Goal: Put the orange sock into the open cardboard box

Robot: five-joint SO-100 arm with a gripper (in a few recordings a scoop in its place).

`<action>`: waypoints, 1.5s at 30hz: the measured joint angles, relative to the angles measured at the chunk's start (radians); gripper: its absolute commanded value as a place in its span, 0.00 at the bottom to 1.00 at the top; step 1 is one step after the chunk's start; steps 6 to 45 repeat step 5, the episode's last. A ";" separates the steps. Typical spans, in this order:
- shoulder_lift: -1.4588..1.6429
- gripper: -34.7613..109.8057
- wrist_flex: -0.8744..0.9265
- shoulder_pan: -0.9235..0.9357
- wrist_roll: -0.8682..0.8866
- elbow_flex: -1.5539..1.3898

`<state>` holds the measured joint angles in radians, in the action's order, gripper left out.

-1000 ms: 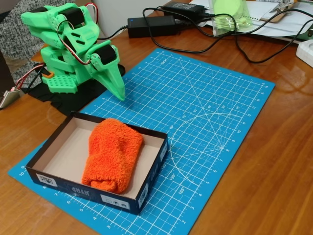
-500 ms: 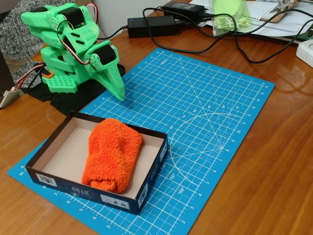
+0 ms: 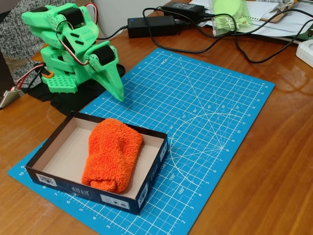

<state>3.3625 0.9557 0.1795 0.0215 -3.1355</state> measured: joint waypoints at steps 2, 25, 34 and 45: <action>0.000 0.24 0.000 0.000 0.000 0.000; 0.000 0.24 0.000 -0.002 0.000 0.000; 0.000 0.24 0.000 -0.002 0.000 0.000; 0.000 0.24 0.000 -0.002 0.000 0.000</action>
